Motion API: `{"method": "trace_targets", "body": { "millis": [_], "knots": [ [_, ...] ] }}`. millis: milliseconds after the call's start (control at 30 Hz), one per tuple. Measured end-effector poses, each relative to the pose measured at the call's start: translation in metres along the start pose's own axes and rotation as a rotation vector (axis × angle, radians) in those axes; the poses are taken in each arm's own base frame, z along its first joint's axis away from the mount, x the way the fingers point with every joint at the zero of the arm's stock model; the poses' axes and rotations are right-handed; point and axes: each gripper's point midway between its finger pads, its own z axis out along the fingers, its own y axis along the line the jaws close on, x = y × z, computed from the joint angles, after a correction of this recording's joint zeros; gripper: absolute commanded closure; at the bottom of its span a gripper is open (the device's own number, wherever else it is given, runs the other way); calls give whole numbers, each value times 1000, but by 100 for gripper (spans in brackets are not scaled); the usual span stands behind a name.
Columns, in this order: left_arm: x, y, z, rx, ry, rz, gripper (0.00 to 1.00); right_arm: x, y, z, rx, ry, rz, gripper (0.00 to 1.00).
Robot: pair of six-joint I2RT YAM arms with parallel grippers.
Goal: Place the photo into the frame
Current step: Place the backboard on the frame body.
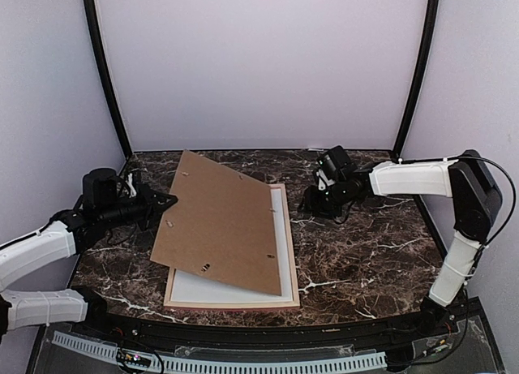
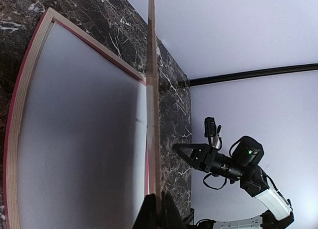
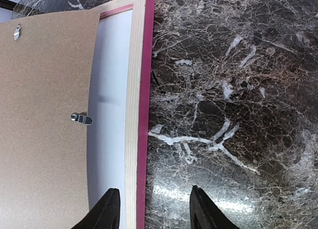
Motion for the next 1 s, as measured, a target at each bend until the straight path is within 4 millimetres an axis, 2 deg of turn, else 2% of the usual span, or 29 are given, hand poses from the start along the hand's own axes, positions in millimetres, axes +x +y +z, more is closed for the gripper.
{"method": "trace_targets", "body": {
  "millis": [200,500,1000],
  "knots": [
    [-1,-4,5,21,-11,2,100,1,-1,1,-5,3,2,52],
    [5,5,16,12,5,-7,100,6,-6,3,-3,14,8,52],
    [11,-2,24,44,21,6,100,8,-9,6,-6,16,11,52]
  ]
}}
